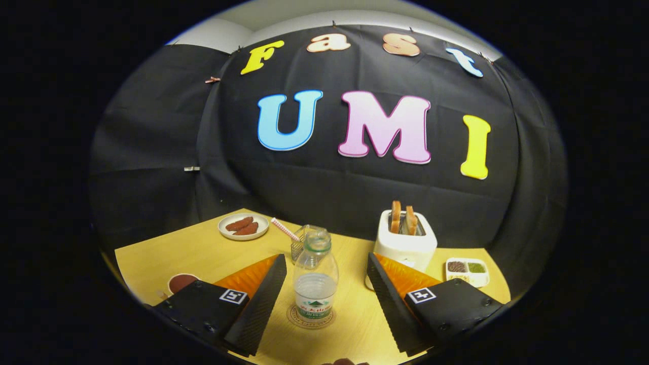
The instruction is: Take the bottle from table, then pour the juice into the cup, finally place the bottle on the coaster
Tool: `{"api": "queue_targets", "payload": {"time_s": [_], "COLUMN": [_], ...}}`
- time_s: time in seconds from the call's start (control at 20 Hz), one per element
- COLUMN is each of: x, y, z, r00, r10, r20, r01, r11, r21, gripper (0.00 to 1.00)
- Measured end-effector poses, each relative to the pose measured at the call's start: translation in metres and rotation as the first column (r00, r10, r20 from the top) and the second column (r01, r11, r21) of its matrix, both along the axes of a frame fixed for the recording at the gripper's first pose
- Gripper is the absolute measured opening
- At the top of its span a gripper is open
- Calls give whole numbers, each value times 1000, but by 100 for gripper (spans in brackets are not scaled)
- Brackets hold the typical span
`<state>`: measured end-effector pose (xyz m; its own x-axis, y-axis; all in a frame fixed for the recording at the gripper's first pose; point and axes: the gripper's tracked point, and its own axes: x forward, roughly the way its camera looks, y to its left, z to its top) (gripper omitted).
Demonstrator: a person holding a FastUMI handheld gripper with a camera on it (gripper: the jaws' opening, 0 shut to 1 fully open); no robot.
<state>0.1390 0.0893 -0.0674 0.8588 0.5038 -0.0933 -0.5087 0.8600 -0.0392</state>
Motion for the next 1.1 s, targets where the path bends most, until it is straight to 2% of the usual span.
{"api": "queue_targets", "payload": {"time_s": [0.3,0.55,0.85,1.1], "x": [-38,-92,-158,-183], "y": [-59,-98,-121,-121], "z": [75,114,116,118], "r00": [992,978,963,959], "r10": [-80,-173,-255,-268], "r20": [100,115,91,86], "r01": [84,176,255,268], "r11": [996,984,967,963], "r21": [-34,-15,7,12], "gripper": [98,98,98,98]}}
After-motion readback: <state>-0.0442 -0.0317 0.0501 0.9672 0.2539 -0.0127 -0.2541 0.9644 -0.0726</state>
